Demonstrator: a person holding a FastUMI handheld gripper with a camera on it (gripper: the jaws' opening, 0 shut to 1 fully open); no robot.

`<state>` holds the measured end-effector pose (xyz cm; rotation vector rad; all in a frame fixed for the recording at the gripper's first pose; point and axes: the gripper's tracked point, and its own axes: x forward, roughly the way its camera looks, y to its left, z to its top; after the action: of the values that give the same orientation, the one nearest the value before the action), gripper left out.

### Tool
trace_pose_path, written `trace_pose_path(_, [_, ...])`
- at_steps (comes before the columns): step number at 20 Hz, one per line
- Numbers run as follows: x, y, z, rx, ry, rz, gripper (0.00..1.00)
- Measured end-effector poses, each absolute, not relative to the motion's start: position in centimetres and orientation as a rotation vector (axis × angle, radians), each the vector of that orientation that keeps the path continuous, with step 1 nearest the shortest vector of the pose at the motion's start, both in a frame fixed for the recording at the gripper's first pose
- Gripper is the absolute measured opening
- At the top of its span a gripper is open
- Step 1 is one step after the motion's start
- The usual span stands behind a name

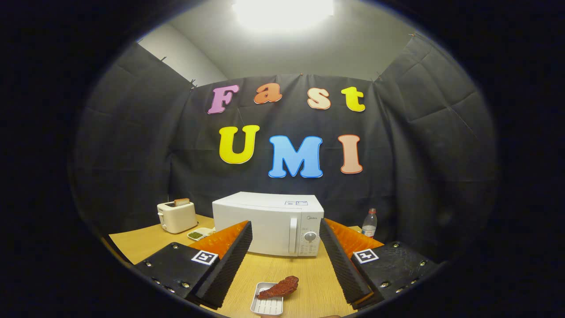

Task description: Open the microwave, put the food inside, and close the microwave door.

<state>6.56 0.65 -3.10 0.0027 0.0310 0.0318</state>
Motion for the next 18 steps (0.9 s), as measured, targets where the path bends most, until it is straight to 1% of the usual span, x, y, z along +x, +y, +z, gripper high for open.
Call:
trace_pose_path(7, [14.6, 0.2, -8.7, 0.017, 0.115, 0.003, 0.96])
trace_pose_path(8, [15.8, 0.3, -9.6, 0.021, 0.130, 0.004, 0.95])
trace_pose_path(12, [19.9, 0.6, -11.9, 0.056, 0.169, 0.009, 0.95])
trace_pose_path(18, [26.3, 0.0, -15.4, 0.052, 0.247, -0.041, 0.95])
